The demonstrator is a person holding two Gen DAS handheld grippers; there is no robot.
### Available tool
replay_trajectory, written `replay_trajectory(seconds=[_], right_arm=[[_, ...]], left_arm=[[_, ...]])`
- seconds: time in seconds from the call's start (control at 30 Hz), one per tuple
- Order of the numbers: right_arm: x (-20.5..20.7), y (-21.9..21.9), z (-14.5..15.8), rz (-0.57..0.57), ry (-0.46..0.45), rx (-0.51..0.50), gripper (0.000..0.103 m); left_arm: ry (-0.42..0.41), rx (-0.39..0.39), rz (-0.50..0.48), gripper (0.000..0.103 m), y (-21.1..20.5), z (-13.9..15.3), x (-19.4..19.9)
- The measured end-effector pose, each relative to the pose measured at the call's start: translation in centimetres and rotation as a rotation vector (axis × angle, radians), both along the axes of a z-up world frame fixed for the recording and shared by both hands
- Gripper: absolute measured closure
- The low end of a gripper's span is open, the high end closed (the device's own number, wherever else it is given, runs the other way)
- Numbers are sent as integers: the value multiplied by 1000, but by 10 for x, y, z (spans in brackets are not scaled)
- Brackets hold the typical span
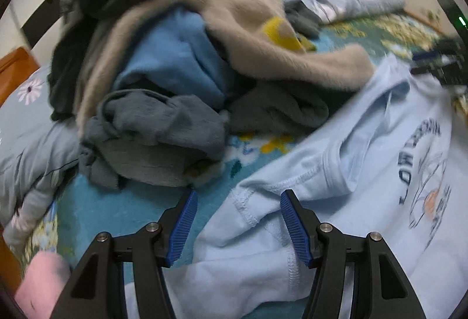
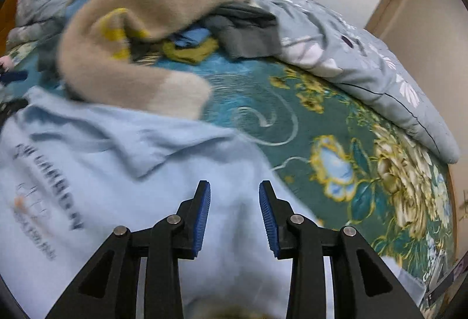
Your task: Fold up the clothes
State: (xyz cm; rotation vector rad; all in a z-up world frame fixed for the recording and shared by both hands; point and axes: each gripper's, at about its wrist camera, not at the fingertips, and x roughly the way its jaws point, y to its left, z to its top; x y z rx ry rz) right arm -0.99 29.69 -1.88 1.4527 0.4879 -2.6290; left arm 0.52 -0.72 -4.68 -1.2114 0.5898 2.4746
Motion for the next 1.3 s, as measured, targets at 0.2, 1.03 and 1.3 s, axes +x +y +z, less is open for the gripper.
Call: replay_trajectory(seconds=[0.2,1.03,1.3], right_arm=[[-23,1,-13,53,-35,24,61],[-13,-3,26,182,35,-256,98],[-51,46,40,-61,30,-529,98]], left_arm=[[-9,-55,-103,40,5,-11,-1],[12,305,-96,99,-51,9,18],[-30,452,55,99,-75,15,-17]])
